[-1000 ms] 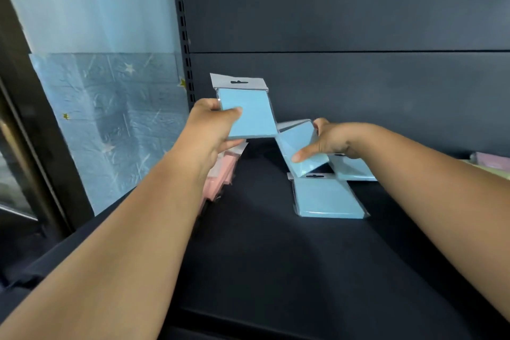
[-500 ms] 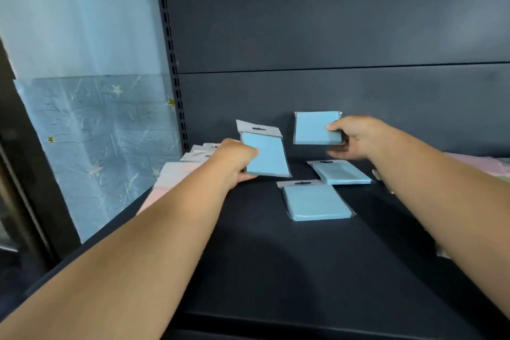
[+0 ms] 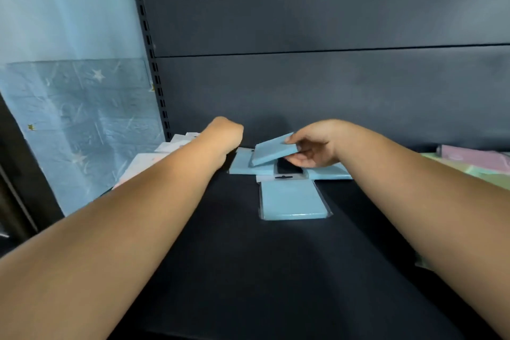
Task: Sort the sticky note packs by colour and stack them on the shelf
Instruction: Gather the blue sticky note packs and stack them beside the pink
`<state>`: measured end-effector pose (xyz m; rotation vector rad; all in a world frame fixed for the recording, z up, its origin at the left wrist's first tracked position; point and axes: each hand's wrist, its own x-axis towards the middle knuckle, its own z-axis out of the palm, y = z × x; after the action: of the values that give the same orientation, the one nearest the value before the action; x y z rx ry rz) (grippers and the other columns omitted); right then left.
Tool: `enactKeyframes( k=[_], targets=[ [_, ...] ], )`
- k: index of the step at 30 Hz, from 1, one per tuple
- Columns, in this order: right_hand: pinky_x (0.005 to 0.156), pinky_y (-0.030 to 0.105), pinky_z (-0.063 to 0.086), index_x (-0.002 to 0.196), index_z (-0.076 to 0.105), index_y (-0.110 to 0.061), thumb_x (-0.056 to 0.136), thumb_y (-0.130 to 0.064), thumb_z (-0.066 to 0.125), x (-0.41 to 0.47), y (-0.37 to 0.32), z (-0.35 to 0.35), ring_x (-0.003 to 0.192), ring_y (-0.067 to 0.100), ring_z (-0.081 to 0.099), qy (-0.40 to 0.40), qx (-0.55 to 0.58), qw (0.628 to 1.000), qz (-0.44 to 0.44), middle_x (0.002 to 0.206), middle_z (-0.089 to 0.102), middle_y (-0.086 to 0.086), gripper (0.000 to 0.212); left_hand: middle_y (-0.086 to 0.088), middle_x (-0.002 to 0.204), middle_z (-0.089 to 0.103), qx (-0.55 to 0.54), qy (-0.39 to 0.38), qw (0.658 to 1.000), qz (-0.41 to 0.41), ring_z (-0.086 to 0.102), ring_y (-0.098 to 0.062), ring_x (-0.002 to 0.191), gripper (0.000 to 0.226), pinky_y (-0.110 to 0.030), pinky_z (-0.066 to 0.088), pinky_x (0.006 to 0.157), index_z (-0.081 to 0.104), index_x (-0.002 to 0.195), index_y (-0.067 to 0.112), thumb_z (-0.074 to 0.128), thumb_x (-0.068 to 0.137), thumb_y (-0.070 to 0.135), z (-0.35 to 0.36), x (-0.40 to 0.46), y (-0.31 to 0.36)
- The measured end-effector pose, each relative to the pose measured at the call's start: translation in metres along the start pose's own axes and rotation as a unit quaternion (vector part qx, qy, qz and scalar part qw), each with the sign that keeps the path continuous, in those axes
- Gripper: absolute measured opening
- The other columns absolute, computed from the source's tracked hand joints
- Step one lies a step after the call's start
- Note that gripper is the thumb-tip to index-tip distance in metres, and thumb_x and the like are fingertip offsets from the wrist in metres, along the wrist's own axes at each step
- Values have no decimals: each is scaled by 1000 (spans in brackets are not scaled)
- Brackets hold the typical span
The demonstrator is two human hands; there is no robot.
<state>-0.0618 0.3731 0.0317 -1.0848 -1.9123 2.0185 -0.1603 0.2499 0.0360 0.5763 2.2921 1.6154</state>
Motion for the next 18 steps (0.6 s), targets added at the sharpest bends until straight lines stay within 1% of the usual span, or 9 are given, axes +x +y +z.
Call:
enactKeyframes(
  k=[2, 4, 6, 8, 10, 12, 14, 16, 18],
  targets=[
    [44, 24, 53, 76, 52, -5, 92, -4, 53, -2, 0, 10, 65, 18, 57, -14, -33, 999, -1, 55, 63, 9, 16, -12, 98, 54, -31, -8, 999, 9, 51, -24, 95, 18, -32, 42, 92, 50, 80, 10, 51, 94, 20, -8, -11, 3],
    [55, 25, 53, 76, 50, -5, 93, -10, 53, -3, -1, 20, 64, 17, 55, -1, -92, 996, -17, 68, 56, 9, 18, -11, 109, 54, -38, -37, 998, 25, 53, -23, 105, 15, -30, 43, 94, 52, 89, 10, 52, 94, 24, -18, -26, 2],
    [58, 24, 49, 75, 50, -7, 94, -16, 54, -7, -3, 28, 61, 16, 51, 29, -171, 983, -58, 69, 49, 7, 21, -10, 108, 58, 10, -58, 997, 44, 55, -23, 109, 18, -31, 43, 97, 52, 85, 12, 52, 94, 28, -28, -42, -2],
    [53, 23, 44, 73, 48, -8, 93, -21, 55, -13, -6, 28, 57, 15, 45, 63, -265, 958, -86, 68, 45, 6, 25, -12, 107, 64, 90, -73, 991, 60, 59, -27, 107, 27, -38, 43, 101, 57, 80, 14, 53, 91, 38, -33, -56, -11],
    [49, 24, 37, 72, 44, -7, 93, -26, 56, -16, -9, 19, 52, 16, 39, 109, -336, 931, -94, 65, 44, 7, 30, -10, 108, 65, 174, -88, 979, 66, 59, -26, 104, 34, -36, 43, 99, 62, 85, 13, 52, 89, 45, -32, -72, -16],
    [50, 26, 34, 74, 43, -5, 92, -29, 56, -21, -9, 4, 50, 17, 35, 142, -365, 916, -88, 63, 43, 9, 33, -1, 110, 58, 247, -108, 960, 72, 52, -20, 102, 36, -23, 37, 89, 61, 99, 16, 46, 91, 47, -24, -89, -18],
    [52, 27, 33, 77, 43, -3, 91, -31, 57, -28, -3, -11, 50, 19, 34, 165, -385, 905, -73, 63, 42, 10, 34, -1, 124, 50, 313, -127, 939, 68, 45, -21, 113, 51, -23, 30, 83, 57, 118, 14, 39, 92, 54, -11, -101, -19],
    [50, 25, 32, 72, 42, -4, 91, -32, 57, -35, 5, -25, 51, 19, 34, 186, -398, 897, -55, 64, 41, 10, 37, -5, 141, 43, 368, -144, 917, 62, 39, -25, 128, 68, -29, 34, 96, 50, 130, 15, 33, 87, 65, 2, -106, -20],
    [52, 26, 33, 73, 44, -3, 91, -37, 55, -43, 15, -34, 55, 21, 38, 195, -428, 882, -37, 69, 43, 10, 40, -11, 150, 29, 412, -148, 897, 54, 26, -29, 138, 81, -35, 26, 108, 39, 140, 15, 29, 84, 72, 12, -107, -21]
  ],
)
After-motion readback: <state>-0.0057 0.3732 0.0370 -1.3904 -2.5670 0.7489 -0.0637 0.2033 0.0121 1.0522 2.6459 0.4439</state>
